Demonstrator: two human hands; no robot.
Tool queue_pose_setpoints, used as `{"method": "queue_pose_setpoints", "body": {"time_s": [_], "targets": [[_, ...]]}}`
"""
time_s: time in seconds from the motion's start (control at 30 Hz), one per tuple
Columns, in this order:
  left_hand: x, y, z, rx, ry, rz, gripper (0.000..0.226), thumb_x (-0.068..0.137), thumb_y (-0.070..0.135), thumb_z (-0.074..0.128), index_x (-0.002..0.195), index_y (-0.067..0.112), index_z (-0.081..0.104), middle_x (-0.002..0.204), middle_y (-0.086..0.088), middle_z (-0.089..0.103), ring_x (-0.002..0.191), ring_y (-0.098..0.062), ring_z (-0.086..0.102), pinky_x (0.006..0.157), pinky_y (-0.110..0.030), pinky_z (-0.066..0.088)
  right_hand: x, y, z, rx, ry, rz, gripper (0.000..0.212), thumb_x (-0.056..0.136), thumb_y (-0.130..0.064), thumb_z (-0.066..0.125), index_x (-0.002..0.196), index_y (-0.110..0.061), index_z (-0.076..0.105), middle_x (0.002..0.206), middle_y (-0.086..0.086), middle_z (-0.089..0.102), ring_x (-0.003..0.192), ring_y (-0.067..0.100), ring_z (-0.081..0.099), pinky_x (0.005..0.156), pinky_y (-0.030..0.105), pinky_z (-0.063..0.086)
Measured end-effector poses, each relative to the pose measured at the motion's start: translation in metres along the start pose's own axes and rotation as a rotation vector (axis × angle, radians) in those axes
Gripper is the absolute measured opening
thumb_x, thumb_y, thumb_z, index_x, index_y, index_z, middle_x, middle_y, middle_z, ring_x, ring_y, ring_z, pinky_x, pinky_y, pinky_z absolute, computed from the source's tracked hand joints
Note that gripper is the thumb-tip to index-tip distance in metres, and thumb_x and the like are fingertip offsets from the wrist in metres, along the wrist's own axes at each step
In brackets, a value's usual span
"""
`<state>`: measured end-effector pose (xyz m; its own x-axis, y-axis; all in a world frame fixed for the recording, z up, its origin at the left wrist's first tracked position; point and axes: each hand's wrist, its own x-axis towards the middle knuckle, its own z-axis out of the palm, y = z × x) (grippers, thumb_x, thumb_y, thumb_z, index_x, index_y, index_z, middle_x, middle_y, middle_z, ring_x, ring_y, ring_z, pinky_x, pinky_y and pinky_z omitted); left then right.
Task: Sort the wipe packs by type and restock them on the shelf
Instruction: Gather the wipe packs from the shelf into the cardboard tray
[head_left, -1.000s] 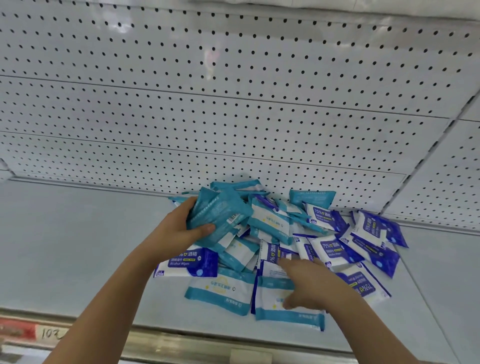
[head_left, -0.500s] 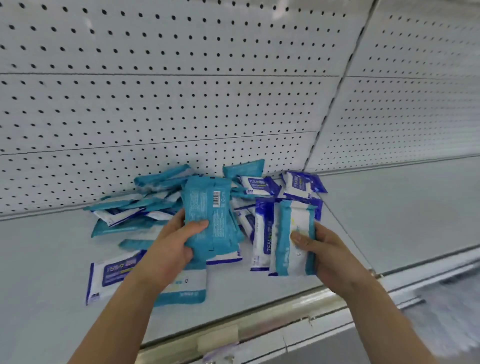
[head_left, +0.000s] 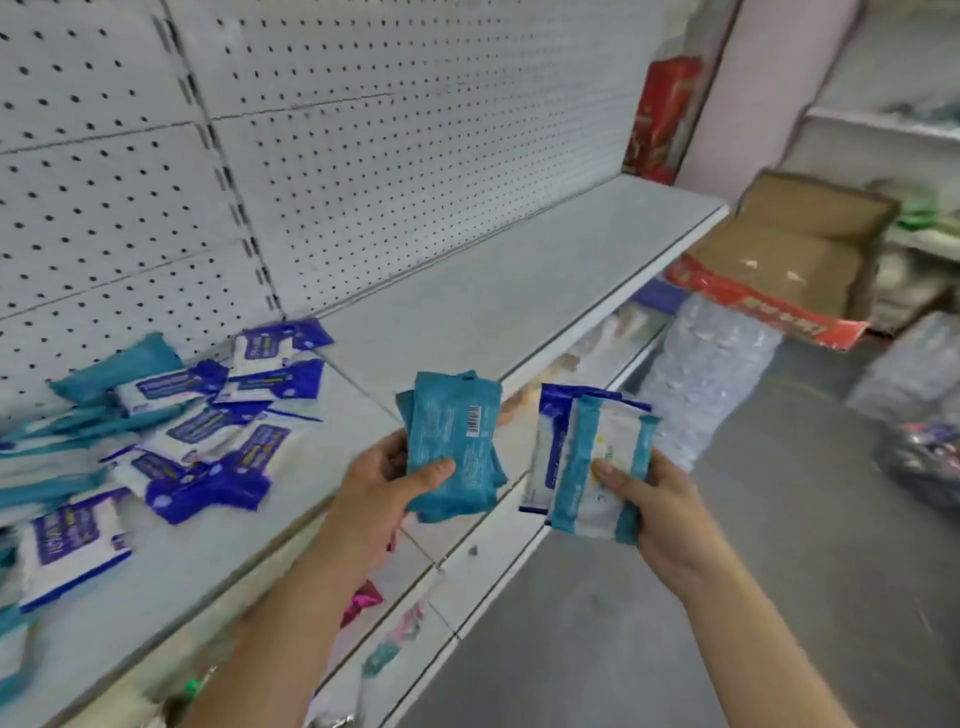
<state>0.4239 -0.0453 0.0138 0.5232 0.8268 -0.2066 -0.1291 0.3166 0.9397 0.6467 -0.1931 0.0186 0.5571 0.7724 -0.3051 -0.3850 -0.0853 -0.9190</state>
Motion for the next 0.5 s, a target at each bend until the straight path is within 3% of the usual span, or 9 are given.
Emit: {"method": "queue_pose_setpoints", "body": {"time_s": [0.13,0.27,0.4,0.5], "targets": [[0.011,-0.048,0.129,0.031,-0.12,-0.024,0.042,0.071,0.001,0.078,0.111,0.011,0.068,0.109,-0.011,0.075,0.099,-0.029,0.073,0.077,-0.035,0.06,-0.019,-0.018,-0.13,0.092,0.128,-0.004,0.034,0.088,-0.008,0.064,0.122,-0.009,0.061,0.111,0.01,0.075,0.096,0.029,0.073,0.081,0.043,0.062],[0.021,-0.084,0.246,0.079,-0.228,-0.075,0.041,0.077,0.003,0.075,0.116,0.008,0.067,0.113,-0.013,0.074,0.105,-0.034,0.071,0.085,-0.043,0.058,-0.037,-0.034,-0.243,0.214,0.254,-0.009,0.029,0.093,-0.006,0.06,0.121,-0.012,0.063,0.112,0.009,0.074,0.094,0.026,0.074,0.075,0.04,0.062],[0.036,-0.104,0.337,0.113,-0.332,-0.123,0.035,0.084,-0.002,0.067,0.118,0.008,0.065,0.113,-0.011,0.074,0.103,-0.029,0.072,0.08,-0.034,0.061,-0.04,-0.051,-0.325,0.243,0.348,-0.015,0.03,0.095,-0.005,0.056,0.123,-0.013,0.063,0.115,0.011,0.073,0.102,0.032,0.071,0.084,0.045,0.058],[0.058,-0.121,0.392,0.131,-0.397,-0.152,0.039,0.082,0.001,0.069,0.12,0.007,0.064,0.112,-0.011,0.074,0.103,-0.029,0.072,0.075,-0.032,0.061,-0.028,-0.064,-0.375,0.214,0.386,-0.037,0.029,0.096,-0.003,0.054,0.122,-0.014,0.063,0.112,0.008,0.075,0.1,0.029,0.072,0.08,0.043,0.059]]}}
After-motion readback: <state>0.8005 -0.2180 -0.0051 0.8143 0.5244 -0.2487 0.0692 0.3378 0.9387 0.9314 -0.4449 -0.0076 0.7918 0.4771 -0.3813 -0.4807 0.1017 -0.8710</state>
